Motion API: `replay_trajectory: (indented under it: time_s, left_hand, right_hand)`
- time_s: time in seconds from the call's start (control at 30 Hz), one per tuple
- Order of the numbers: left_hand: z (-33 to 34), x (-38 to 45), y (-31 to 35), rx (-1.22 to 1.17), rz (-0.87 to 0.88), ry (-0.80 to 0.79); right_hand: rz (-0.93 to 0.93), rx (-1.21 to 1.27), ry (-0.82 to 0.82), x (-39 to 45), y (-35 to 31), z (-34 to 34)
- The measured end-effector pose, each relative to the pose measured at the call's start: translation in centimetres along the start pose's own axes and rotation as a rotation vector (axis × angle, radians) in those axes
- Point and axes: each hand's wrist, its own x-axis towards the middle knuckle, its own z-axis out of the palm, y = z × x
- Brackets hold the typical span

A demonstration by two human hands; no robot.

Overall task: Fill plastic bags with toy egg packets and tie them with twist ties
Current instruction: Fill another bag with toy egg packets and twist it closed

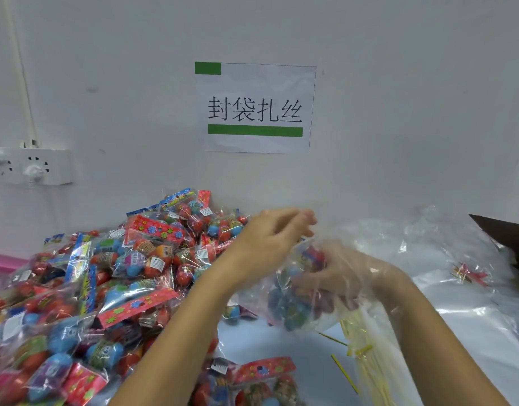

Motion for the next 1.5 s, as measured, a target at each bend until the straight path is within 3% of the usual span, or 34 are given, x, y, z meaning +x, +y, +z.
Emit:
replay_trajectory:
  time_s: [0.13,0.2,0.37,0.5,0.63,0.83,0.9,1.0,1.17,1.37,1.43,1.5]
  left_hand:
    - [-1.5,-0.2,-3.8,0.213,-0.234,-0.005]
    - [-2.1,-0.4,-5.1,0.189,-0.328,0.042]
    - [-2.2,-0.5,-5.2,-0.338,-0.492,0.139]
    - [-1.4,-0.9,-5.0,-0.696,-0.403,0.086]
    - [0.3,-0.9,-4.5,-0.544,-0.214,-0.045]
    - [1.4,-1.0,-3.5,-0.313,-0.039,0.055]
    - [1.6,-0.8,-3.5,-0.266,-0.023,0.075]
    - [1.9,-0.8,-3.4,-0.283,-0.004,0.068]
    - [1.9,-0.8,-2.9,-0.261,0.026,0.094]
    - [1.7,-0.4,-2.7,-0.075,0.065,0.109]
    - [1.6,-0.6,-2.6,-0.134,0.075,0.107]
    - [1.1,-0.6,-2.5,-0.301,0.047,0.208]
  right_hand:
    - [-0.013,0.181,0.049,-0.9,0.9,-0.8]
    - [-0.018,0.309,0.086,-1.1,1.2,-1.3]
    - [0.018,0.601,0.15,-1.0,2.0,-2.1]
    - [0.107,0.699,0.241,-0.6,2.8,-2.5]
    - [0.161,0.776,0.257,-0.3,2.5,-2.2]
    - [0.239,0.765,0.417,0.4,1.9,-1.6]
    - [0.239,0.723,0.459,0.5,1.6,-1.5]
    - [0.208,0.562,0.383,0.6,0.8,-1.5]
    - [0.068,0.735,0.229,0.1,0.6,-0.5]
    - [0.148,0.685,0.322,0.7,-0.4,1.1]
    - [0.139,0.671,0.344,0.8,-0.4,1.1]
    - [0.132,0.627,0.36,0.5,-0.7,0.6]
